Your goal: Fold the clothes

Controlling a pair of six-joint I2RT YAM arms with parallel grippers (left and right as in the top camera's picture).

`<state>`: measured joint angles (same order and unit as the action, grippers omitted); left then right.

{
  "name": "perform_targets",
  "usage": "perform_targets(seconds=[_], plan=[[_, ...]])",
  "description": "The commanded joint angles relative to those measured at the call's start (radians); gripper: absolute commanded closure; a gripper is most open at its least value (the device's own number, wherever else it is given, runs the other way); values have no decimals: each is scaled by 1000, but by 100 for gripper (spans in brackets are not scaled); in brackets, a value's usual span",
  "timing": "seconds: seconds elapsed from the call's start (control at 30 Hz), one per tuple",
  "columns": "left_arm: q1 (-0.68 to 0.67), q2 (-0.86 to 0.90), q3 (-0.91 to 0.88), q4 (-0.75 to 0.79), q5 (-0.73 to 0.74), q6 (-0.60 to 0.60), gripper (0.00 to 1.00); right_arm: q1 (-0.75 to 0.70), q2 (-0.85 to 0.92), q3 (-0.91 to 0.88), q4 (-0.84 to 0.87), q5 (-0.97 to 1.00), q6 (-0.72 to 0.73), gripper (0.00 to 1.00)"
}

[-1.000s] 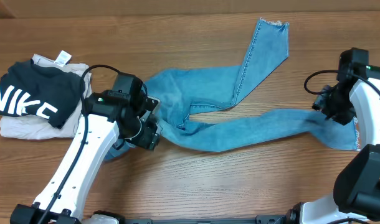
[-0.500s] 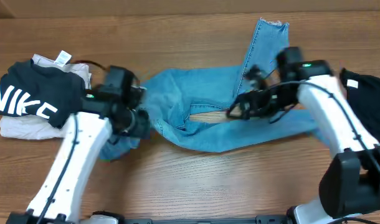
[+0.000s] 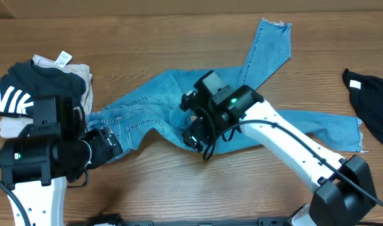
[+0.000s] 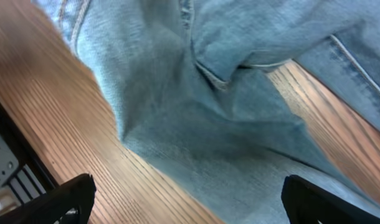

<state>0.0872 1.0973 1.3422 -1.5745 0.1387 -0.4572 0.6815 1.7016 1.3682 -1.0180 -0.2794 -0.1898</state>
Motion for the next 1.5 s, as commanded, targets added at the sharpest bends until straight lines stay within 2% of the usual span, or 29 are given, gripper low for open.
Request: perform_targets(seconds=[0.0, 0.03, 0.07, 0.17, 0.23, 0.3, 0.37, 0.47, 0.53, 0.57, 0.63, 0.67, 0.73, 0.87, 1.03, 1.17, 1.3, 1.47], plan=[[8, -39, -103, 17, -37, -145, 10, 79, -16, -8, 11, 137, -19, 1], [8, -44, -138, 37, -44, -174, 6, 106, 2, -10, 22, 165, -19, 8], [8, -47, -160, 52, -41, -188, 6, 130, 23, -10, 31, 194, -19, 9], [8, -46, -229, 92, -41, -205, 6, 185, 117, -10, 64, 329, 30, 25], [8, -46, -257, 100, -44, -206, 6, 200, 176, -10, 72, 346, 39, 39], [8, -46, -286, 113, -45, -208, 6, 202, 219, -10, 95, 377, 94, 46], [8, -46, -312, 132, -46, -212, 5, 187, 231, -9, 140, 381, 142, 71], [8, -46, -340, 159, -46, -212, 4, 147, 228, 24, 126, 188, 76, 92], [8, -46, -360, 169, -48, -210, 4, 76, 218, 123, -75, -294, -203, 94], [8, -46, -360, 167, -57, -200, 4, 42, 214, 172, -182, -455, -317, 96], [8, -46, -360, 166, -74, -200, 4, 9, 211, 224, -290, -546, -410, 96], [8, -46, -360, 169, -79, -200, 3, -10, 210, 262, -379, -593, -502, 96], [8, -46, -360, 177, -83, -200, 2, -25, 210, 300, -490, -601, -640, 96], [8, -46, -360, 193, -86, -164, 1, -22, 210, 303, -552, -604, -723, 96], [-26, -46, -360, 200, 28, 18, 2, -39, 210, 303, -537, -607, -727, 96], [-105, -46, -360, 209, 66, 63, 2, -84, 210, 311, -508, -672, -724, 96], [-251, -47, -360, 284, 50, 134, 0, -158, 210, 334, -422, -725, -642, 96], [-459, -45, -360, 400, -25, 200, 2, -217, 210, 435, -423, -728, -649, 96]])
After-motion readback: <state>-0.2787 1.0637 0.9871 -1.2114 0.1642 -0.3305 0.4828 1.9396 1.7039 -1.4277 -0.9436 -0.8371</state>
